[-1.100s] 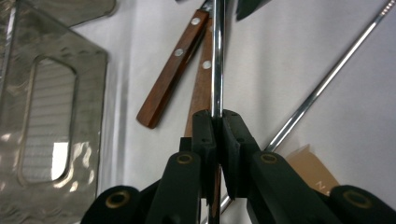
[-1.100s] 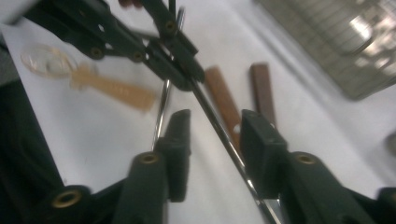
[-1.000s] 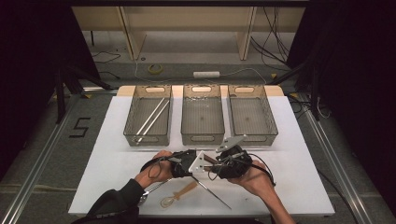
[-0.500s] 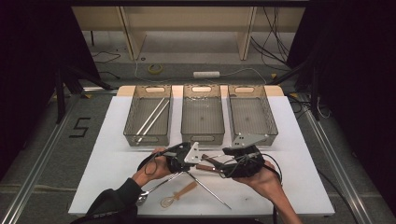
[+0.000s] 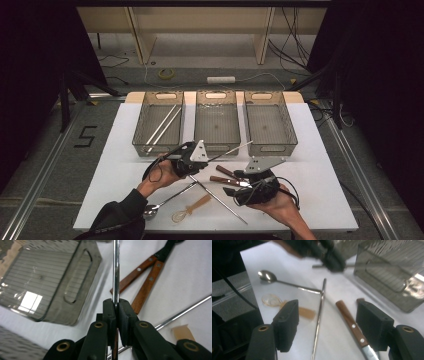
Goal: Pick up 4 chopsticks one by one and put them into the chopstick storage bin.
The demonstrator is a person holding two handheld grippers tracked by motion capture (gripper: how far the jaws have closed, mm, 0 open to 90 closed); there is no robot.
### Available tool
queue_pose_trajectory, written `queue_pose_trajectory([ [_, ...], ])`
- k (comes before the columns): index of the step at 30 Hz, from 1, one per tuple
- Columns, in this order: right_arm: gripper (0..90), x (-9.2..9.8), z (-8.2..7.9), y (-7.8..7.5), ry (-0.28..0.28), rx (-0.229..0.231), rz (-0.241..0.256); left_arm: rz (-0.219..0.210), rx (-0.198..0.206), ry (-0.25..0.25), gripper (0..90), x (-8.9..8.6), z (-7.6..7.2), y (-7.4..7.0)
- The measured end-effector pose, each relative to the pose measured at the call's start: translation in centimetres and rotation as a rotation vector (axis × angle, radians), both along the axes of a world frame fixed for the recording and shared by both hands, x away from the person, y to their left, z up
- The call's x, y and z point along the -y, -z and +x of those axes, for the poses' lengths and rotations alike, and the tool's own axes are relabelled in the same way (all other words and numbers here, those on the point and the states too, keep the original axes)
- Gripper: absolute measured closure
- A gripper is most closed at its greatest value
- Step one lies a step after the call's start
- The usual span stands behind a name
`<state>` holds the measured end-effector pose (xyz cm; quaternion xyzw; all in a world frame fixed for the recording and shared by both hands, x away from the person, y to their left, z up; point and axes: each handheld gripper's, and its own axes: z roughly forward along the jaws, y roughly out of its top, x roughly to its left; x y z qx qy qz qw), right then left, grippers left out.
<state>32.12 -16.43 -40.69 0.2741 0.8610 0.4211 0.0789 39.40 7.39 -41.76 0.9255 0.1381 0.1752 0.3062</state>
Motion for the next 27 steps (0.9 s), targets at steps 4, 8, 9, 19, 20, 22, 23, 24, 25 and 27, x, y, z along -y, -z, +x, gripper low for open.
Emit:
queue_pose_trajectory([
  [4, 35.7, -0.1, 0.0, 1.3, 0.007, -0.019, -0.005, -0.038, -0.002, -0.048, 84.2, -0.7, 0.4, -0.7],
  [8, 34.4, -0.4, -0.1, 2.5, -0.001, -0.044, -0.015, -0.073, 0.0, -0.093, 84.2, -1.7, 1.0, -1.5],
  [9, 34.2, -0.4, -0.1, 2.6, -0.003, -0.048, -0.017, -0.086, -0.003, -0.109, 84.2, -2.1, 1.1, -1.8],
  [19, 33.6, -0.8, -0.7, 3.8, -0.008, -0.054, -0.036, -0.182, -0.064, -0.254, 84.2, -5.6, 2.7, -3.4],
  [20, 33.6, -0.8, -0.7, 3.9, -0.005, -0.054, -0.041, -0.188, -0.064, -0.263, 84.2, -5.8, 2.8, -3.5],
  [22, 33.3, -0.8, -0.7, 3.9, 0.002, -0.058, -0.039, -0.214, -0.063, -0.28, 84.2, -6.5, 3.0, -3.8],
  [23, 33.1, -0.9, -0.7, 4.0, 0.003, -0.058, -0.041, -0.206, -0.059, -0.287, 84.2, -6.7, 3.1, -3.9],
  [24, 33.0, -0.9, -0.8, 4.0, 0.004, -0.056, -0.042, -0.205, -0.055, -0.299, 84.2, -7.0, 3.1, -4.0],
  [25, 32.9, -0.9, -0.8, 4.0, 0.004, -0.055, -0.042, -0.21, -0.056, -0.309, 84.2, -7.3, 3.3, -4.2],
  [27, 32.6, -1.0, -0.8, 4.1, 0.005, -0.058, -0.047, -0.216, -0.055, -0.324, 84.2, -7.8, 3.6, -4.5],
])
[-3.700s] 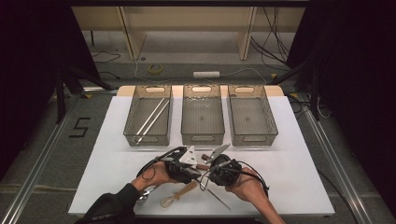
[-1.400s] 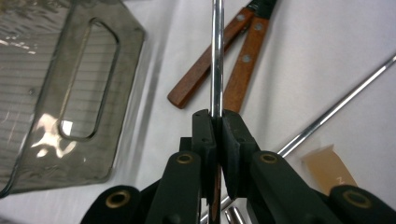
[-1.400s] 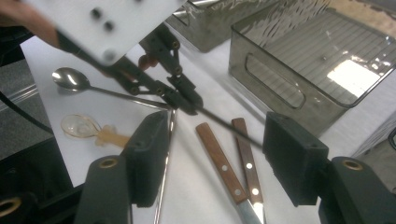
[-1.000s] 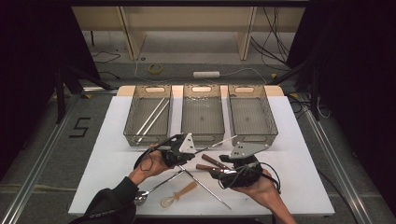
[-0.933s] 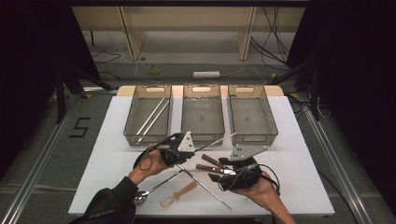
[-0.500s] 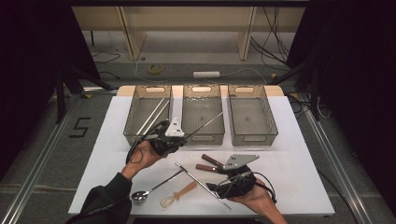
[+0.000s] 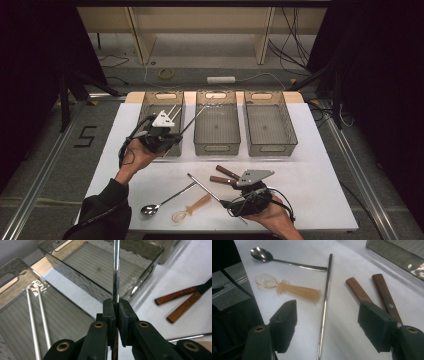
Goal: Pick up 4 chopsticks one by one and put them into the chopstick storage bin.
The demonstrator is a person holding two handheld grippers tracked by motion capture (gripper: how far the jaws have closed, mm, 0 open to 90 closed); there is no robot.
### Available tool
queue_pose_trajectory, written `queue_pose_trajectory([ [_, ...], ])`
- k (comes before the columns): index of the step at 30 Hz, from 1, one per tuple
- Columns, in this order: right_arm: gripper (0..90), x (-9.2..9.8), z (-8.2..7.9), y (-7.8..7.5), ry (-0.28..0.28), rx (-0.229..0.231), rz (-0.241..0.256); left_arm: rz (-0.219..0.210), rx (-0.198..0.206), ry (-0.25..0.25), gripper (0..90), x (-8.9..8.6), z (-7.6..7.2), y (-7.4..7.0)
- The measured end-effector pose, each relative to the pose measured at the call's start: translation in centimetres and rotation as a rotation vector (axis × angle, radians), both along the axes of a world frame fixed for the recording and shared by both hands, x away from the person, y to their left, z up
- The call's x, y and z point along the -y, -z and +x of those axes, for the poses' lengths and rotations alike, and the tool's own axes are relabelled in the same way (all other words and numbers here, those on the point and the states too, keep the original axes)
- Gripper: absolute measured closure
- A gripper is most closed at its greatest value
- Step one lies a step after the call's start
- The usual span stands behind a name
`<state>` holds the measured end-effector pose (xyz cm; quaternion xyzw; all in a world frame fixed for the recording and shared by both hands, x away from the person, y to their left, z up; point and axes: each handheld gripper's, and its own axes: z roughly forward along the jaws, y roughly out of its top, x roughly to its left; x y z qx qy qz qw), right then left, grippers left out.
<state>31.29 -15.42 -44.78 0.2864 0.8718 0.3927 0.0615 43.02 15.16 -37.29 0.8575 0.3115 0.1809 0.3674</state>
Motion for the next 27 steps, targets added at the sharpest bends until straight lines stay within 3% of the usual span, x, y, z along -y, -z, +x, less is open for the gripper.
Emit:
queue_pose_trajectory([
  [14, 31.6, 0.0, -0.2, -0.1, 0.006, -0.011, -0.007, -0.036, -0.042, -0.133, 84.2, -3.2, 2.8, -1.1],
  [27, 31.6, 0.0, -0.2, -0.1, -0.003, -0.003, -0.012, -0.021, -0.05, -0.226, 84.2, -5.5, 5.3, -1.4],
])
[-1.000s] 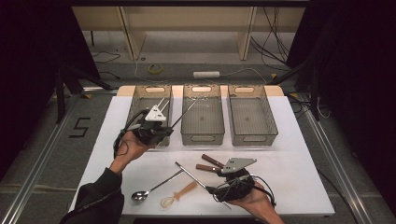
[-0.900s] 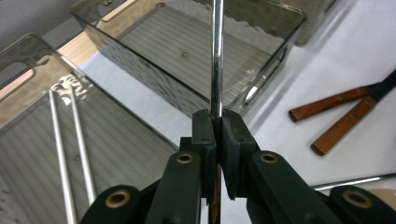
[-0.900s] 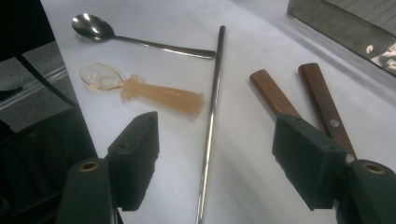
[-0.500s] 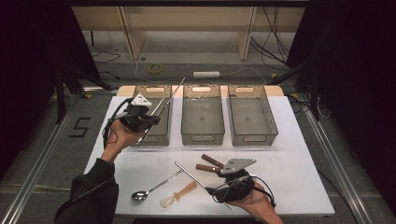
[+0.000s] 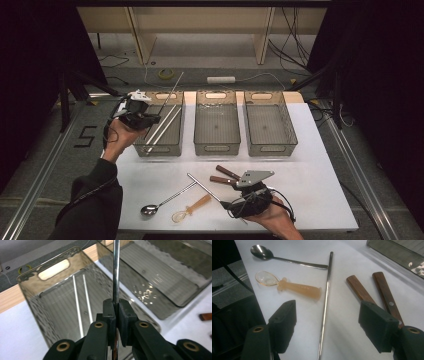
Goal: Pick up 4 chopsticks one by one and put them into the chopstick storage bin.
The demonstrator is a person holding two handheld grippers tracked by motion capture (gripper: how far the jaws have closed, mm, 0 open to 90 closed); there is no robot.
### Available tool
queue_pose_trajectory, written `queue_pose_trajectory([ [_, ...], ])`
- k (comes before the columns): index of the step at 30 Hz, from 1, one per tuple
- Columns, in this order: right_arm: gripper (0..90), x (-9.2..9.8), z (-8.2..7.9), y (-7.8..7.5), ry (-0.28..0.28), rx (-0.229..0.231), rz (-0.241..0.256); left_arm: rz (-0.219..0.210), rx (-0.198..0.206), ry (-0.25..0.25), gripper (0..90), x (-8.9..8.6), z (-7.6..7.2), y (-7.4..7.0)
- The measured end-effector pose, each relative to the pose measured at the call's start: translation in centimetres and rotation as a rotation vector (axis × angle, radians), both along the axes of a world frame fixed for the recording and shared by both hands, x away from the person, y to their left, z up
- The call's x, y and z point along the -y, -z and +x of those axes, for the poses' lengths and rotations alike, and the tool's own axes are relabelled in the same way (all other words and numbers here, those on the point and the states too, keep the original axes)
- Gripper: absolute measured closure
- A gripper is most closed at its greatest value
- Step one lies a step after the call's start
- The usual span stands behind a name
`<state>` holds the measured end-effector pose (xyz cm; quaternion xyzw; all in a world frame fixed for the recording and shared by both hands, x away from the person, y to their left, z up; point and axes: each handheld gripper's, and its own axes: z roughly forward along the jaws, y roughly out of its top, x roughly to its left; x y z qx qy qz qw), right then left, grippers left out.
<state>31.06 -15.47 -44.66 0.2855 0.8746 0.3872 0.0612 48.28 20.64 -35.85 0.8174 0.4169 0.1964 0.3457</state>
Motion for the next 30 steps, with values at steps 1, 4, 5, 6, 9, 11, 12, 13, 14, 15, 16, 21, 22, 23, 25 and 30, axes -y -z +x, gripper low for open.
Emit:
queue_pose_trajectory([
  [1, 31.6, 0.0, 0.0, 0.0, 0.001, 0.001, 0.001, 0.0, -0.003, -0.006, 84.2, -0.2, 0.2, 0.2],
  [4, 31.6, 0.0, 0.0, 0.0, 0.004, -0.001, 0.002, 0.002, -0.01, -0.03, 84.2, -0.5, 0.7, 0.7],
  [5, 31.6, 0.0, 0.0, 0.0, 0.004, -0.001, 0.002, 0.003, -0.015, -0.039, 84.2, -0.6, 0.9, 1.0],
  [6, 31.6, 0.0, 0.0, 0.0, 0.003, -0.001, 0.002, 0.003, -0.019, -0.043, 84.2, -0.7, 1.1, 1.2],
  [9, 31.6, 0.0, 0.0, 0.0, 0.002, -0.002, 0.003, 0.011, -0.028, -0.065, 84.2, -1.0, 1.5, 1.9],
  [11, 31.6, 0.0, 0.0, 0.0, 0.004, -0.002, 0.002, 0.011, -0.03, -0.078, 84.2, -1.1, 1.7, 2.3],
  [12, 31.6, 0.0, 0.0, 0.0, 0.003, -0.002, 0.001, 0.012, -0.034, -0.083, 84.2, -1.2, 1.8, 2.5],
  [13, 31.6, 0.0, 0.0, 0.0, 0.003, -0.001, 0.001, 0.012, -0.038, -0.091, 84.2, -1.3, 2.0, 2.8],
  [14, 31.6, 0.0, 0.0, 0.0, 0.003, -0.002, 0.001, 0.011, -0.042, -0.095, 84.2, -1.3, 2.0, 3.0],
  [15, 31.6, 0.0, 0.0, 0.0, 0.001, -0.001, -0.001, 0.012, -0.048, -0.103, 84.2, -1.4, 2.2, 3.3],
  [16, 31.6, 0.0, -0.1, 0.0, 0.001, -0.001, -0.001, 0.011, -0.055, -0.108, 84.2, -1.4, 2.3, 3.6],
  [21, 31.6, -0.1, -0.1, 0.0, -0.003, -0.002, -0.005, 0.024, -0.071, -0.12, 84.1, -1.6, 2.5, 4.6],
  [22, 31.6, -0.1, -0.1, 0.0, -0.004, -0.002, -0.007, 0.024, -0.077, -0.125, 84.1, -1.6, 2.5, 4.8],
  [23, 31.6, -0.1, -0.1, 0.0, -0.004, -0.003, -0.007, 0.025, -0.082, -0.129, 84.1, -1.7, 2.6, 5.1],
  [25, 31.7, -0.1, -0.1, 0.0, -0.006, -0.002, -0.007, 0.022, -0.089, -0.137, 84.0, -1.8, 2.6, 5.4],
  [30, 31.7, -0.1, -0.1, 0.1, -0.003, -0.004, -0.006, 0.03, -0.104, -0.147, 83.6, -1.8, 2.6, 6.0],
])
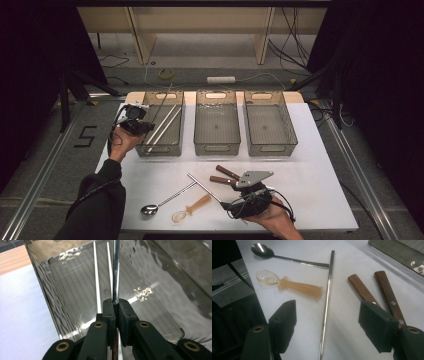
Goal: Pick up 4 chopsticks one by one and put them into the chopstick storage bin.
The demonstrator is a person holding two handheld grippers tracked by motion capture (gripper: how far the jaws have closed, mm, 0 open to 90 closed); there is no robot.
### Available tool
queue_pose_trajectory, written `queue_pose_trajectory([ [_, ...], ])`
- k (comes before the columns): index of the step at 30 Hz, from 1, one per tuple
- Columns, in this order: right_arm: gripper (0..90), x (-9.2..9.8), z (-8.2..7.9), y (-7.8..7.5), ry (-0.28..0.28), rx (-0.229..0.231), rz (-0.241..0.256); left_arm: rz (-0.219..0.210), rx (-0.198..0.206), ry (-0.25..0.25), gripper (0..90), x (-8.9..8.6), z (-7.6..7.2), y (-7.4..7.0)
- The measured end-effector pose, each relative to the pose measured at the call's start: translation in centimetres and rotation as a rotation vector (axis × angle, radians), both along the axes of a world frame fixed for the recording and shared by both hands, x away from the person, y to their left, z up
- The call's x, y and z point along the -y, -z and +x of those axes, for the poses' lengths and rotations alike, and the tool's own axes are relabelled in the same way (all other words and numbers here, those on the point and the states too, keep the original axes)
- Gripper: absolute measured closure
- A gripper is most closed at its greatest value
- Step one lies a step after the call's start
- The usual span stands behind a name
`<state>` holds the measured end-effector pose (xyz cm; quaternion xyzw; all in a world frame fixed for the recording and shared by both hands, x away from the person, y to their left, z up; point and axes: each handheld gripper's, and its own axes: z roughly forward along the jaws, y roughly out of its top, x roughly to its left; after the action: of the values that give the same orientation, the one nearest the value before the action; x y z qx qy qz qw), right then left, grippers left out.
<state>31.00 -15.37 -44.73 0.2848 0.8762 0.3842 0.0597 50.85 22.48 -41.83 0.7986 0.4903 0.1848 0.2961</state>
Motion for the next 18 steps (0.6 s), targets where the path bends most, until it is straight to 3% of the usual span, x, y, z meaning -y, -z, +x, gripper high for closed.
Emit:
queue_pose_trajectory([
  [7, 31.6, 0.0, 0.0, 0.0, -0.007, 0.0, -0.004, -0.011, -0.012, -0.018, 81.6, -0.1, -0.2, 0.8],
  [12, 31.6, 0.0, 0.0, -0.1, -0.006, 0.001, -0.005, -0.038, -0.012, -0.012, 69.5, -0.1, -1.0, 0.4],
  [16, 31.6, -0.1, 0.0, -0.1, 0.001, -0.003, -0.008, -0.078, 0.024, -0.004, 57.3, 0.0, -2.2, 0.0],
  [18, 31.6, -0.1, 0.0, -0.1, -0.001, -0.003, -0.015, -0.089, 0.015, 0.014, 51.5, 0.1, -2.5, -0.3],
])
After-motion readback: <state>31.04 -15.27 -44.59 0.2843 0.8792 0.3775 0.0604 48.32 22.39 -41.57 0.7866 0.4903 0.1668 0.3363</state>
